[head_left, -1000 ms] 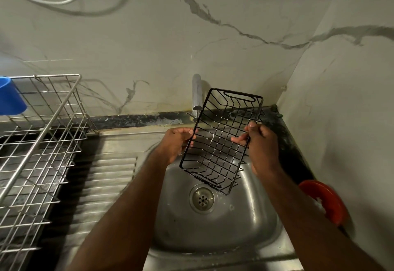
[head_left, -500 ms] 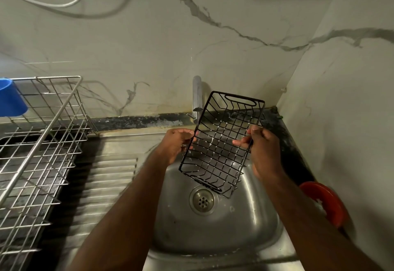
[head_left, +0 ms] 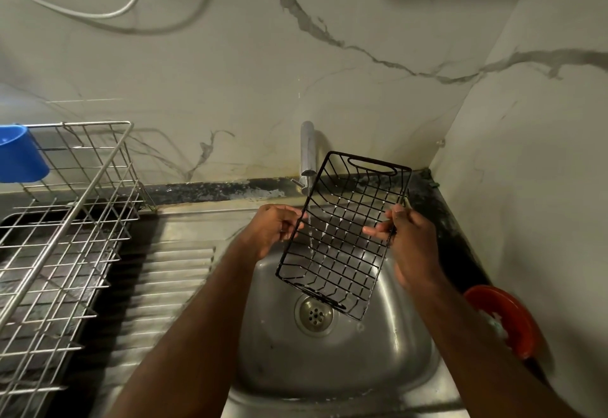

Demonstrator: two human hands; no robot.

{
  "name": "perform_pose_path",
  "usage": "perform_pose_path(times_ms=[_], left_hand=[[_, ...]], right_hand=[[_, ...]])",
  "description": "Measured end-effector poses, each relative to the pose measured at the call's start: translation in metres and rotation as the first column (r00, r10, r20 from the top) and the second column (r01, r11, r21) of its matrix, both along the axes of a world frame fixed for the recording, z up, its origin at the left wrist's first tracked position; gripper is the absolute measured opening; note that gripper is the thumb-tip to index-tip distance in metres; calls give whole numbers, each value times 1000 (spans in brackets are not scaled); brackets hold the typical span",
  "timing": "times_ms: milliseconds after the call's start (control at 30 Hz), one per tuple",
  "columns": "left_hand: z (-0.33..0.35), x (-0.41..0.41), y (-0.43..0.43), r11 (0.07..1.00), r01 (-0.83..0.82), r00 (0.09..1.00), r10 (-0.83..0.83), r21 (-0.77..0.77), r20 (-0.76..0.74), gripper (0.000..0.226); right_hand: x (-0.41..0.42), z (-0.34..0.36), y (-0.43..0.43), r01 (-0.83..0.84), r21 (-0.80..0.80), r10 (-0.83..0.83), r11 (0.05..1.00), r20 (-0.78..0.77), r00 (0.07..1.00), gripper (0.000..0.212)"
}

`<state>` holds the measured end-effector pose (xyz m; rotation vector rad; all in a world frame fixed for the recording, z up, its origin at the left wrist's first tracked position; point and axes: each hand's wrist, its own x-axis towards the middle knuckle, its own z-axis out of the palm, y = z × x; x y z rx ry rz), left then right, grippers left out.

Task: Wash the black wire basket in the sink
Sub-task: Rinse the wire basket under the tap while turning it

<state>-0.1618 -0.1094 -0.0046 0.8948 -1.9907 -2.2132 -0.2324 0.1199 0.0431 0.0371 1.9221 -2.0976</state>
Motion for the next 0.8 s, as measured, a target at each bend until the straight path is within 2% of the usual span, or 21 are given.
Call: perform_pose_path(times_ms=[633,800], left_hand=[[7,19,-8,987,132,990,-135,90,35,18],[8,21,-6,980,148,988,-154,132,32,16]], right_hand=[[1,-12,3,-102,-3,102,995,17,995,29],[7,-13,7,-107,-53,106,993,-16,994,26]])
